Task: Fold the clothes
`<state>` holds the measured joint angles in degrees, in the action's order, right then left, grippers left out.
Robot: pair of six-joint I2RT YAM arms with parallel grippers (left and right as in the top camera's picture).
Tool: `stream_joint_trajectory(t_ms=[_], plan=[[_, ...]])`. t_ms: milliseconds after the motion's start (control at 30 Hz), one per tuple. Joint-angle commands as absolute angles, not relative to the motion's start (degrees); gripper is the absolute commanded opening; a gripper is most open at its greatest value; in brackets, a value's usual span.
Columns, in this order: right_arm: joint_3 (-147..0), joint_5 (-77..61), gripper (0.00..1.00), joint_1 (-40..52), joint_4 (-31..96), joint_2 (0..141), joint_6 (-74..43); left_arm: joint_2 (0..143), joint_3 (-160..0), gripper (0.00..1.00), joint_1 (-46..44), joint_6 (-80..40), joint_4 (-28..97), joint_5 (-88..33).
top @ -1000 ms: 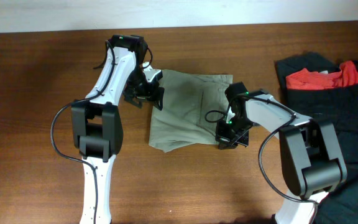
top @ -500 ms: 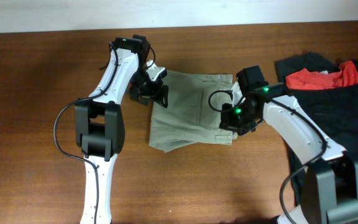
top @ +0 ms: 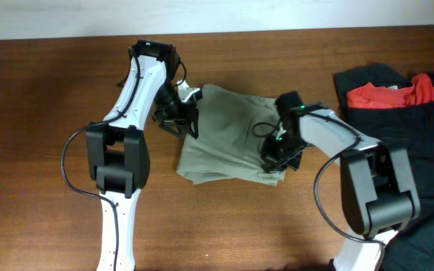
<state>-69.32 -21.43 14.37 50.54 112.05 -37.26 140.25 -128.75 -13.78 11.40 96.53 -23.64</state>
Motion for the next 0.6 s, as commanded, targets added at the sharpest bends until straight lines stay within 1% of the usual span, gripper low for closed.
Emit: stream_joint_trajectory(t_ms=[0,33,100,133,167,233,267,333,367,433,467,500,567], plan=[[-68.2,-20.3,0.11,19.1,50.8,113.2,-41.0,138.3,-125.9,0.46,-15.7,11.7,96.7,-24.2],[-68.2,-20.3,0.11,19.2,50.7,112.7,-40.9,138.3,-123.9,0.41,-16.8,11.7,96.5,-24.2],[-68.5,-20.3,0.11,18.3,50.3,111.0,-38.0,138.3,-120.3,0.36,-18.2,10.0,95.0,-21.6],[-69.0,-20.3,0.12,17.6,50.3,109.8,-35.9,138.3,-118.1,0.35,-18.7,7.0,93.5,-18.7],[-69.7,-20.3,0.12,16.5,50.4,107.8,-32.8,138.3,-115.7,0.31,-18.9,4.2,91.4,-15.8],[-70.3,-20.3,0.15,15.0,50.3,105.3,-30.5,138.3,-110.9,0.22,-19.0,0.6,85.2,-13.8],[-70.5,-20.3,0.16,13.7,50.1,103.6,-29.8,138.3,-107.9,0.17,-18.7,-0.5,80.2,-13.6],[-70.5,-20.3,0.16,12.3,48.7,103.0,-28.5,138.3,-103.3,0.12,-17.5,-2.1,69.0,-12.7],[-70.4,-20.3,0.16,11.9,47.4,103.3,-27.3,138.3,-102.4,0.10,-17.0,-4.4,65.9,-10.8],[-70.4,-20.3,0.15,12.2,44.0,104.6,-24.1,138.3,-102.1,0.10,-15.6,-6.7,59.5,-6.8],[-70.4,-20.6,0.16,12.5,43.0,105.8,-24.2,138.3,-102.5,0.11,-14.9,-6.7,56.1,-6.6],[-70.3,-20.6,0.15,12.8,42.8,106.7,-24.4,138.3,-103.4,0.11,-14.4,-6.7,54.4,-6.6],[-70.3,-20.8,0.15,13.5,42.8,108.8,-25.8,138.3,-106.3,0.17,-13.6,-6.6,53.8,-7.3]])
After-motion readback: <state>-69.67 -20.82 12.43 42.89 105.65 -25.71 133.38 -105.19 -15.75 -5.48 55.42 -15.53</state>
